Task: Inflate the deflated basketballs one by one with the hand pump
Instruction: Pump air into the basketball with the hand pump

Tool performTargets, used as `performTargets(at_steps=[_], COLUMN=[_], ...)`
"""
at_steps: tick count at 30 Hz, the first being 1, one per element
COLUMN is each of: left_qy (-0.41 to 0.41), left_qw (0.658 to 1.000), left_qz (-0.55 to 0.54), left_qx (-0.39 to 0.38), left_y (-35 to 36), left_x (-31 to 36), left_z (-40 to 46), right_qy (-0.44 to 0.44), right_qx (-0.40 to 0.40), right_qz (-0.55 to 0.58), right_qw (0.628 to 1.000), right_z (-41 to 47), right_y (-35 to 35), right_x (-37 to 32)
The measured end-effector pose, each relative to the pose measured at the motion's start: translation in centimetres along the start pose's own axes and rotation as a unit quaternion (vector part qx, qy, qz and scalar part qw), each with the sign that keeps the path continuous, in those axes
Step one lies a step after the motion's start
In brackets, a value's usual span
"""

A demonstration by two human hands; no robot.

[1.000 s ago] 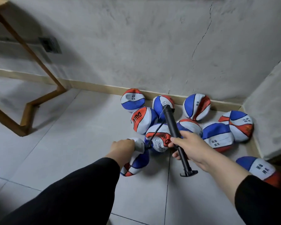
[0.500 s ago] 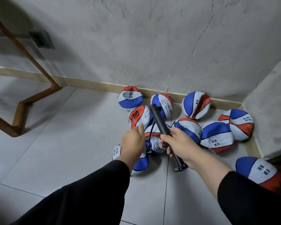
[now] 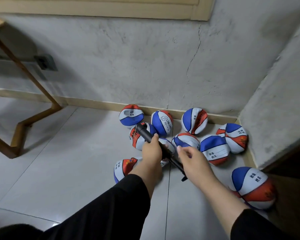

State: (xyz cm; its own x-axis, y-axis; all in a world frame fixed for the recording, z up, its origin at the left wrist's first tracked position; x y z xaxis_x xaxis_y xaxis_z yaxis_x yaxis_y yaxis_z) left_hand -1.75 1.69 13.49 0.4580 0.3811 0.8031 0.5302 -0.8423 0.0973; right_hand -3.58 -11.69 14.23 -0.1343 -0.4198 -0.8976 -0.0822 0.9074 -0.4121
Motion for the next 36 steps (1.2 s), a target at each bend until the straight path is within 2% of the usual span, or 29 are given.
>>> performTargets(at_steps=[3, 7, 13, 20, 24, 26, 28, 32, 36], left_qy=[-0.008, -0.015, -0.028, -0.015, -0.073, -0.096, -0.105, -0.068, -0.05], left_qw=[0.999, 0.996, 0.989, 0.986, 0.979, 0.972, 0.977, 0.983, 0.984], left_qz=[-0.041, -0.089, -0.139, -0.156, -0.191, -0.214, -0.186, -0.15, -0.151], left_qx=[0.019, 0.025, 0.043, 0.053, -0.006, -0.012, 0.015, 0.075, 0.082], left_y=[0.4, 1.3, 2.1, 2.8, 2.3, 2.0, 1.7, 0.4, 0.2], left_x=[-0.5, -0.8, -0.4, -1.0, -1.5, -1.2, -0.8, 0.2, -0.2], left_z=[-0.7, -1.7, -1.9, -2.2, -1.3, -0.3, 0.6, 2.7, 4.1], right_qy=[0.124, 0.135, 0.075, 0.04, 0.037, 0.055, 0.078, 0.125, 0.2], right_qx=[0.002, 0.035, 0.09, 0.094, 0.073, 0.064, 0.068, 0.078, 0.088], right_qz=[0.143, 0.226, 0.189, 0.099, 0.084, 0.108, 0.141, 0.195, 0.264], right_qw=[0.982, 0.964, 0.975, 0.99, 0.993, 0.991, 0.985, 0.97, 0.94], right_z=[-2.7, -3.8, -2.5, -0.5, 0.4, 0.6, 0.7, 0.8, 1.4], right_y=[0.2, 0.4, 1.2, 2.2, 2.9, 3.3, 3.7, 3.5, 2.8], right_x=[1.3, 1.6, 0.8, 0.0, 1.1, 2.2, 3.4, 4.9, 5.8])
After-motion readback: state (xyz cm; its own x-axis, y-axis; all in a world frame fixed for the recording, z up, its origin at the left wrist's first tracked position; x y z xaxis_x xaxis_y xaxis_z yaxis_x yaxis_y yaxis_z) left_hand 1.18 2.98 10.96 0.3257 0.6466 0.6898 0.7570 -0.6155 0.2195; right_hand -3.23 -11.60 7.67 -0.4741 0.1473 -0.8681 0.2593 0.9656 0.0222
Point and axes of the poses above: each hand's wrist, its own z-axis towards the middle knuckle, its own y-axis out of the palm, x = y × z, the point moved 1 cm from there along z, towards the middle knuckle, and after that the axes turned 7 degrees about z, right-handed, at the moved point
